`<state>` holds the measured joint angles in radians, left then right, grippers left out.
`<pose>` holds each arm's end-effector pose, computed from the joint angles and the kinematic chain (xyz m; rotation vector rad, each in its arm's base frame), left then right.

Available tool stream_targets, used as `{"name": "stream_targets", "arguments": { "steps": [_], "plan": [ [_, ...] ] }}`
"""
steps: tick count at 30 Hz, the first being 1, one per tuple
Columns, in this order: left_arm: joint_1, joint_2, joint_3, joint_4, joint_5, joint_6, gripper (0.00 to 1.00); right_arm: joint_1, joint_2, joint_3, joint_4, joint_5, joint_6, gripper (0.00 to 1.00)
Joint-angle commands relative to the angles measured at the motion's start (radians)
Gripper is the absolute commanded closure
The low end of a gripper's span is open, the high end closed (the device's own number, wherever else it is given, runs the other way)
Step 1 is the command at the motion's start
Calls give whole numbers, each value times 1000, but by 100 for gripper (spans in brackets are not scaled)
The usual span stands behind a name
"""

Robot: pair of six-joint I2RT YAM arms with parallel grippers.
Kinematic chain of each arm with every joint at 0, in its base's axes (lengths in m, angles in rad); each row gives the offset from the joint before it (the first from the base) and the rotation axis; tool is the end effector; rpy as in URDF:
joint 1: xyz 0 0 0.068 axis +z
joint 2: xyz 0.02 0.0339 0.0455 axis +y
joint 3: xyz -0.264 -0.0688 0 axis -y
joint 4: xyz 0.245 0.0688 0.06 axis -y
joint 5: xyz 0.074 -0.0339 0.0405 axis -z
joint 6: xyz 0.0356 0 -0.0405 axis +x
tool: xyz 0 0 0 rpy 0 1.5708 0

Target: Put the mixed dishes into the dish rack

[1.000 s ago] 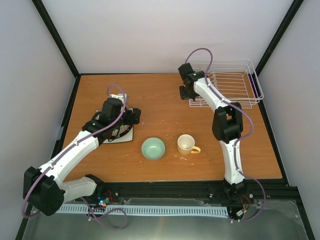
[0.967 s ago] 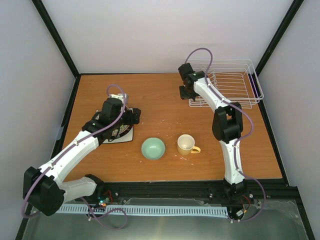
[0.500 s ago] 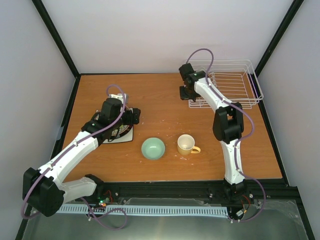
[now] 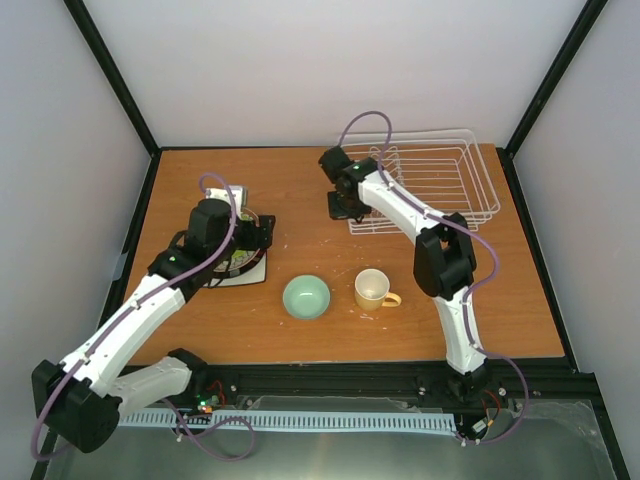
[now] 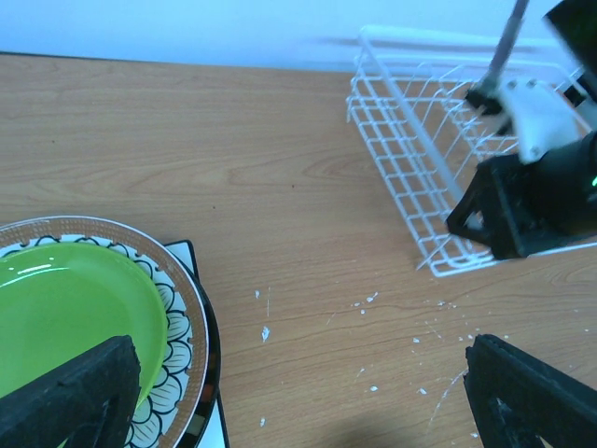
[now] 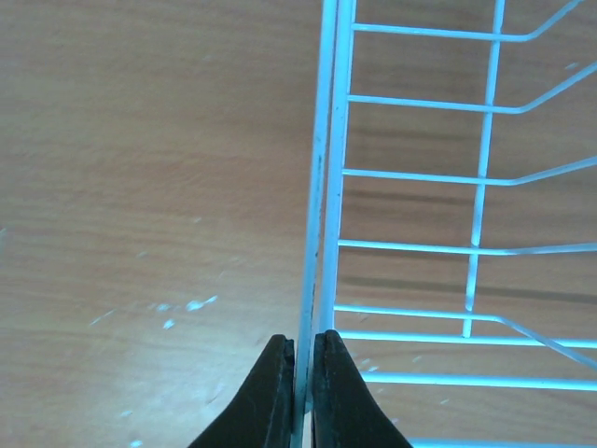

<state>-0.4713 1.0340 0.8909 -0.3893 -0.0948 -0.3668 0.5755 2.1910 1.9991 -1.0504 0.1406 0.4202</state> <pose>0.2068 -0.1016 0.3093 0.0535 2.1258 -0.4022 0.3891 0.2465 0.2371 -0.1837 2.7805 0.0481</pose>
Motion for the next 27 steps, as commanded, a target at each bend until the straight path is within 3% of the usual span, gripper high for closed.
{"name": "stream_targets", "arguments": {
  "steps": [1,11,27],
  "plan": [
    [3,-78,0,-30,-15,14,5,93,-92,-42,39,-56,109,97],
    [3,-237,-40,-66,-1,8,5,227,-175,-217,157,3,317,97],
    [4,-414,-70,-144,-16,42,5,362,-88,-110,175,84,531,97]
  ]
}}
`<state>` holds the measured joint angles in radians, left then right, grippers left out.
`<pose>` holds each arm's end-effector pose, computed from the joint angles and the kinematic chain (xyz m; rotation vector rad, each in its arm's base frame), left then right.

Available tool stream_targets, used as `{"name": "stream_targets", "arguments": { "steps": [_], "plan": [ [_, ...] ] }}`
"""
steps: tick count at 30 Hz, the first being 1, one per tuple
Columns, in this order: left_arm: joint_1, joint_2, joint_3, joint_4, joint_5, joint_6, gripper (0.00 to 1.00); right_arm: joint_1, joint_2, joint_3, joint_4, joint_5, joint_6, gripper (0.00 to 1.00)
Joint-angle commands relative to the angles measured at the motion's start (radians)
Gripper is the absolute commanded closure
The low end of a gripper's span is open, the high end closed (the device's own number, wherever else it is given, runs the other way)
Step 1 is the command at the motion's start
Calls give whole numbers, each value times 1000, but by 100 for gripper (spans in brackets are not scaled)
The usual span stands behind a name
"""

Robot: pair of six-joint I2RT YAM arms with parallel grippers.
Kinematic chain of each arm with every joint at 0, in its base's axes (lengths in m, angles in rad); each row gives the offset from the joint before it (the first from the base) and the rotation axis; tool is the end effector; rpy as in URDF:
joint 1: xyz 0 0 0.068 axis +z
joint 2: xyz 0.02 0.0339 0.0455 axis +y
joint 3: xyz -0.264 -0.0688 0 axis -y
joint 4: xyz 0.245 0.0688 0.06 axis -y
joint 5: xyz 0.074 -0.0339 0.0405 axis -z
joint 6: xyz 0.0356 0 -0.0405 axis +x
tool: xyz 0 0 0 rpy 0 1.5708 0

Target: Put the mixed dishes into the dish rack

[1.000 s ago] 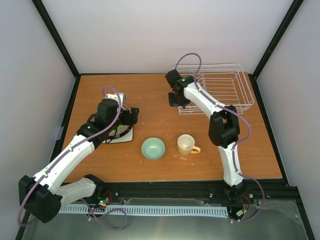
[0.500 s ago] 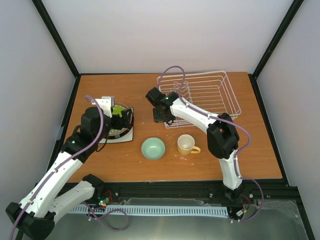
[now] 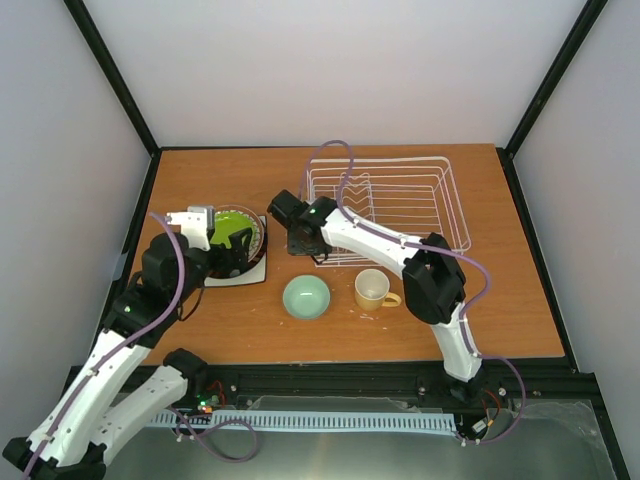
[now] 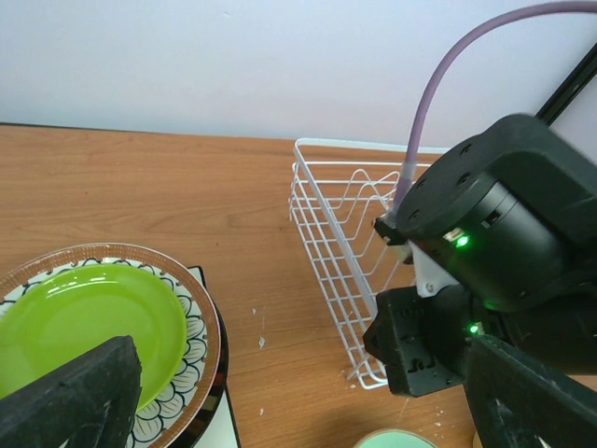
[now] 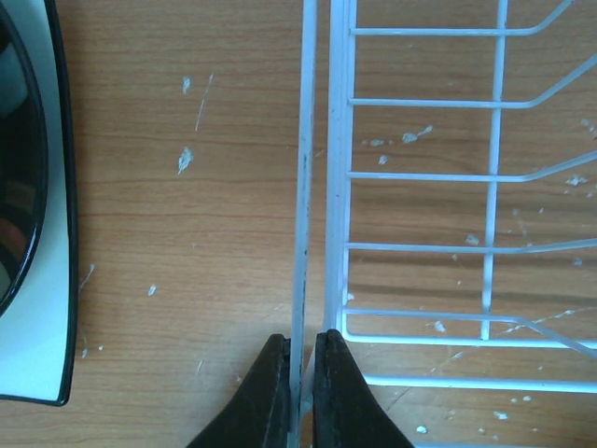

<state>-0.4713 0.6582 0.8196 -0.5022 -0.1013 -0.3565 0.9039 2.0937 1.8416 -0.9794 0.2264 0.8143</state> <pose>0.1321 -0.0633 0.3370 0.0418 1.9364 -0.4601 0.2786 0.3410 0.2367 -0.0696 2.7463 0.1523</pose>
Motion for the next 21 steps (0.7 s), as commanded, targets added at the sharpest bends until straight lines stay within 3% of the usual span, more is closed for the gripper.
{"name": "stream_targets", "arguments": {
  "steps": [1,14,21],
  "plan": [
    [4,-45,0,-33,-9,35,5,40,18,55,108,-4,140,97],
    [4,-73,7,-41,-19,52,5,79,112,122,73,-23,140,95],
    [3,-49,13,-43,-26,52,4,87,131,166,7,16,136,55]
  ]
}}
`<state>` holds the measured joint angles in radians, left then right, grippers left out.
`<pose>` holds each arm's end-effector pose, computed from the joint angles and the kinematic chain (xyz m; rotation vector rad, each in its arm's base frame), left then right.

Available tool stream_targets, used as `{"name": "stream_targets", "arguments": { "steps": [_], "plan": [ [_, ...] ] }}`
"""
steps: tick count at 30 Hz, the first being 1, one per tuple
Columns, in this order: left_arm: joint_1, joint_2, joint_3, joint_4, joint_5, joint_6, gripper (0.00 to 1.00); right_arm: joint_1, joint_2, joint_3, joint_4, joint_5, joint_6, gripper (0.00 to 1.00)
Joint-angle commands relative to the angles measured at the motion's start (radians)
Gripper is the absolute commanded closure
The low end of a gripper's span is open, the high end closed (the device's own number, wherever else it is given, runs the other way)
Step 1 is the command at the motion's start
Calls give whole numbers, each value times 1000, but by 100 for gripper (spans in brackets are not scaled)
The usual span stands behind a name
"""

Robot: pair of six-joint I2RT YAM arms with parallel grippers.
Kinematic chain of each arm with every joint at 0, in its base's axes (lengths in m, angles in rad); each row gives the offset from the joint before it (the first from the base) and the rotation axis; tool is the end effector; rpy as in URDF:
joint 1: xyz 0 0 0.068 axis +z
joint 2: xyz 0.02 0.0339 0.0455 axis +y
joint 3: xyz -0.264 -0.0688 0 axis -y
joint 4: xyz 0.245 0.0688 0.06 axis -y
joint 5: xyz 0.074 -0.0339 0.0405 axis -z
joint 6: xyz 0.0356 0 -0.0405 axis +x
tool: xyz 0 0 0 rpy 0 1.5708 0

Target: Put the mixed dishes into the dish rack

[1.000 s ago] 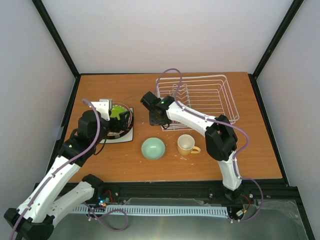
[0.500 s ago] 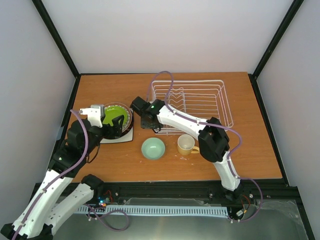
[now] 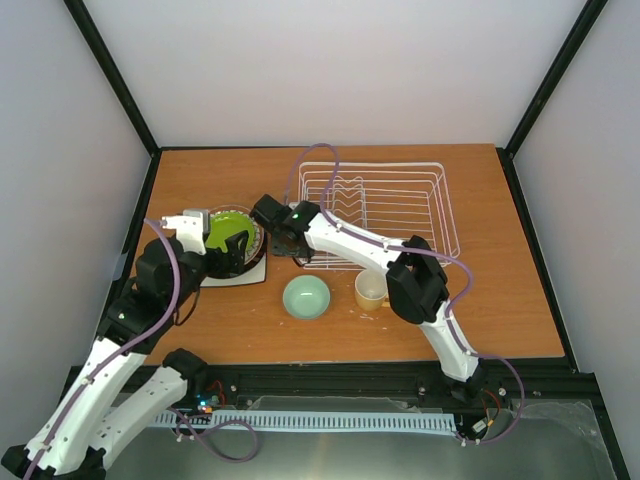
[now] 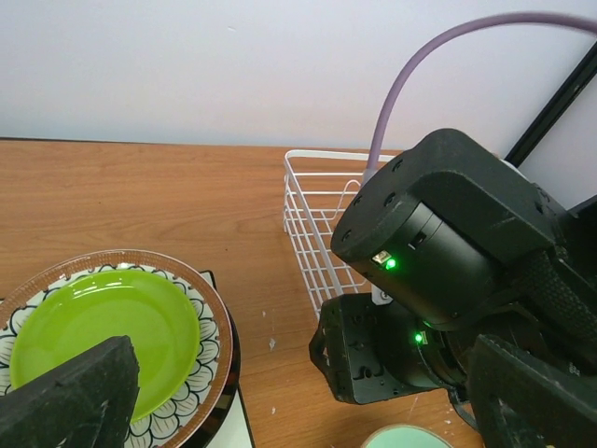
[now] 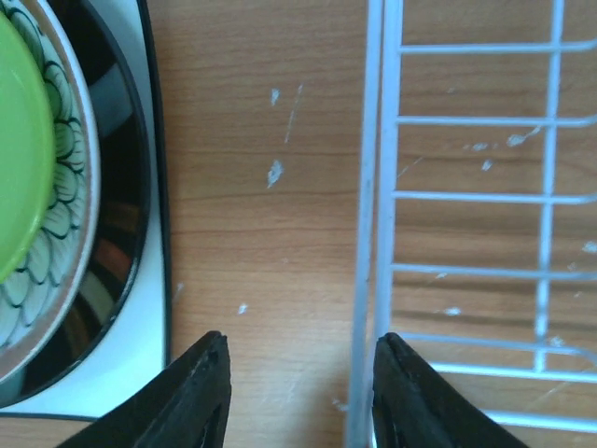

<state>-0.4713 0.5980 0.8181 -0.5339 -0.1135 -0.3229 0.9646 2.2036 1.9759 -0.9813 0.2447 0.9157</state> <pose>0.1193 -0.0563 0.3404 0.0628 1.9049 -0.4355 0.2730 0.3787 0.2280 -0.0054 2.7266 0.2050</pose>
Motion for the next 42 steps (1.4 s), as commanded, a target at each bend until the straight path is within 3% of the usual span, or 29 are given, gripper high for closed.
{"name": "stream_targets", "arguments": {
  "steps": [1,5,18,25,27,29,31,34,38,42],
  "plan": [
    [4,17,20,-16,-13,14,4,26,21,35,-2,5,33,51],
    [4,46,45,-27,-1,2,4,27,7,37,-35,25,33,41],
    [3,108,130,-45,-30,30,2,37,-226,53,-100,277,-37,35],
    [4,159,141,-40,59,83,2,37,-363,112,-161,373,-142,35],
    [3,178,140,-58,60,105,4,37,-461,4,-194,371,-167,40],
    [4,201,142,-79,46,124,6,36,-599,-161,-223,342,-145,63],
    [3,216,139,-76,57,141,9,37,-767,-356,-211,279,-109,77],
    [3,229,123,-40,112,156,11,36,-1018,-568,-224,181,-28,75],
    [2,273,115,-17,172,159,14,38,-1189,-753,-265,20,39,72],
    [1,309,121,-8,185,172,16,101,-1305,-897,-239,49,17,72]
  ]
}}
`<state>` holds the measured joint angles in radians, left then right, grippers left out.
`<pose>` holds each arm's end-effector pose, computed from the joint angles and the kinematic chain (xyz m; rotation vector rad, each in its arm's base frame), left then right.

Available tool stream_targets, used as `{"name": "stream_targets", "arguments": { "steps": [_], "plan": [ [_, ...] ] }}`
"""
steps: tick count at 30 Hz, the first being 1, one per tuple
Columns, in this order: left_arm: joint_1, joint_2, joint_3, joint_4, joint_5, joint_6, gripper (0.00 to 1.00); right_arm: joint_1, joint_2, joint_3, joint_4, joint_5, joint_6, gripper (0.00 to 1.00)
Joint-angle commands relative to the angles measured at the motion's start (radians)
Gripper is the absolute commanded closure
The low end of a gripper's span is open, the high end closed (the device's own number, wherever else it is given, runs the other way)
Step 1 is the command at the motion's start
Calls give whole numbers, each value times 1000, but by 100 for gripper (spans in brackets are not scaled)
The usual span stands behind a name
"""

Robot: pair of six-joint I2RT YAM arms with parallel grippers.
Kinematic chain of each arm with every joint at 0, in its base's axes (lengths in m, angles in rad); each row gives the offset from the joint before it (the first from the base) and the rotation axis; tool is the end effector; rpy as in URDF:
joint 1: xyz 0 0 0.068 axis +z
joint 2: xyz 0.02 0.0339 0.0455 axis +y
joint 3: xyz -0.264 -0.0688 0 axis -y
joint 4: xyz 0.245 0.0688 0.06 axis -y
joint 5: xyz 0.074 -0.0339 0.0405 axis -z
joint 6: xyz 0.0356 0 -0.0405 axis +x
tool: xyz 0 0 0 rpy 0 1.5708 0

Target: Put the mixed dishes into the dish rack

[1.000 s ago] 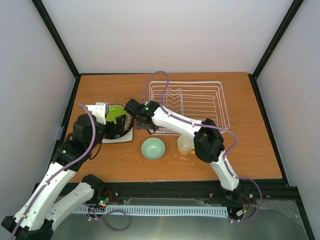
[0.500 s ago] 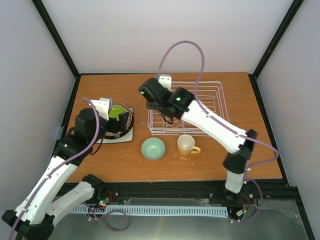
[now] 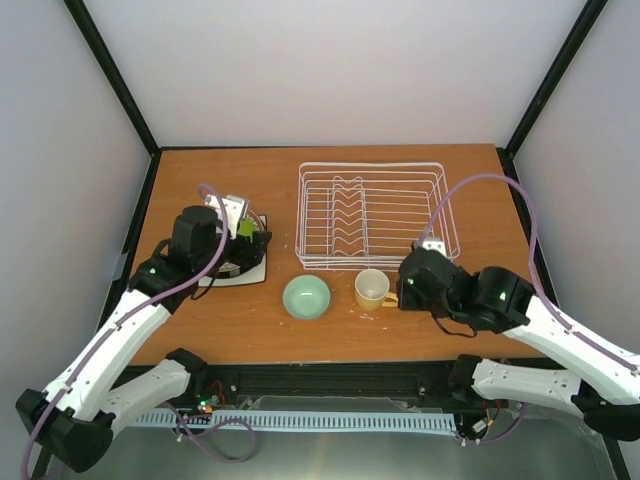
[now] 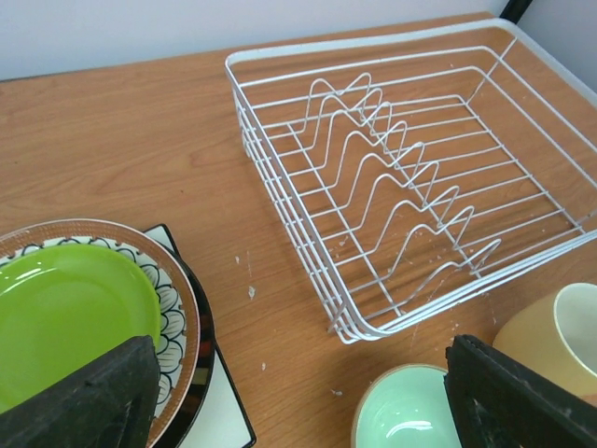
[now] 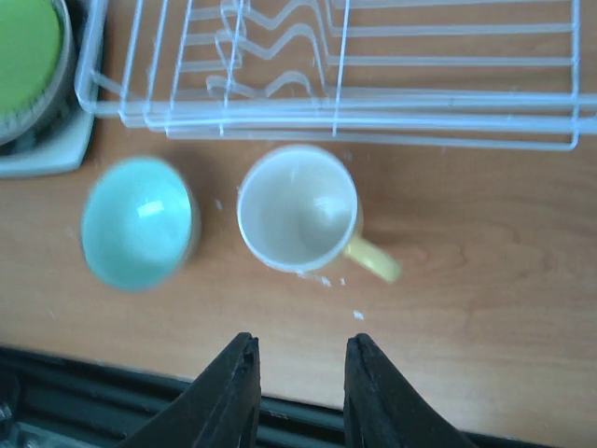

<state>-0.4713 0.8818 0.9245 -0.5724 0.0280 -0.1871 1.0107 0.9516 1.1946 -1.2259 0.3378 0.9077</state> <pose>0.1679 -0.0867 0.3323 0.3184 2.1050 -0.4228 0.0896 0.1207 0.3562 0.0002 2.5132 0.3763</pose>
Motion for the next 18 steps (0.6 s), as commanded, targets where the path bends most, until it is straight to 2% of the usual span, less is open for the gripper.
{"name": "stream_targets", "arguments": {
  "steps": [1,4,11,18],
  "plan": [
    [0,29,15,37,55,38,16,61,-75,-152,35,-38,-27,71],
    [-4,44,30,50,107,38,16,62,-74,-222,100,-11,-74,67],
    [-21,115,86,26,176,45,21,44,154,-104,34,16,-69,66],
    [-23,111,68,27,185,46,21,-178,37,-237,103,-44,-74,68]
  ]
}}
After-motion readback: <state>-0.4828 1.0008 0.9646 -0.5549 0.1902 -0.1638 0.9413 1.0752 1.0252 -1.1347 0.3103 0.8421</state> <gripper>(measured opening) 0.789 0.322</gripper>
